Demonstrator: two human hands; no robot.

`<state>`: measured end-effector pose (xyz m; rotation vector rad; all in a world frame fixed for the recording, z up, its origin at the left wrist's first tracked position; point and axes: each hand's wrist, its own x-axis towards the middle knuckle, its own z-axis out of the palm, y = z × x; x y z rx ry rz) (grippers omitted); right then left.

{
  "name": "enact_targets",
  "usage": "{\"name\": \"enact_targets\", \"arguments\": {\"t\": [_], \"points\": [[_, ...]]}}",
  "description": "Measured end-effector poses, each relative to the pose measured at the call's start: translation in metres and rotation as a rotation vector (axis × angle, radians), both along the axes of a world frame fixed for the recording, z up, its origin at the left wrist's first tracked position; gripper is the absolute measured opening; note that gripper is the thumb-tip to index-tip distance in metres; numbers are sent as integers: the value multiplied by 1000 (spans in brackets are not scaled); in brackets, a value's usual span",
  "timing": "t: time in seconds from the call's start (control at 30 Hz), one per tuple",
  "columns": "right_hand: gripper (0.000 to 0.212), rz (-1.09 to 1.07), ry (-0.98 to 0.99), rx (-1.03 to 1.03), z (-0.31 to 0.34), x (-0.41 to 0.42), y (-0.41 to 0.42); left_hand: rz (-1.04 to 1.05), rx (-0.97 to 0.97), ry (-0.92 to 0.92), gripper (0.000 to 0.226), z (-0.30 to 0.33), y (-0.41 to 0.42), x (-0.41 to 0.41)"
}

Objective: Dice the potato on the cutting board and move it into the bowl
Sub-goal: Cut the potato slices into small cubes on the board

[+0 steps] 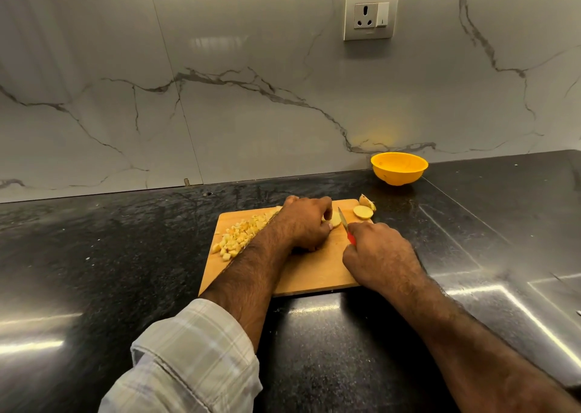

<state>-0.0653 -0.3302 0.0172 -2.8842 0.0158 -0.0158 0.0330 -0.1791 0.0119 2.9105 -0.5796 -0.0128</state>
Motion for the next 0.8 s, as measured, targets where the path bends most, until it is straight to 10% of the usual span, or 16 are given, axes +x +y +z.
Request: {"name": "enact_targets", "arguments": {"t": [0.8], "points": [[50, 41, 48, 32, 6, 7, -1, 66, 45, 10, 35, 5, 5, -3]]}}
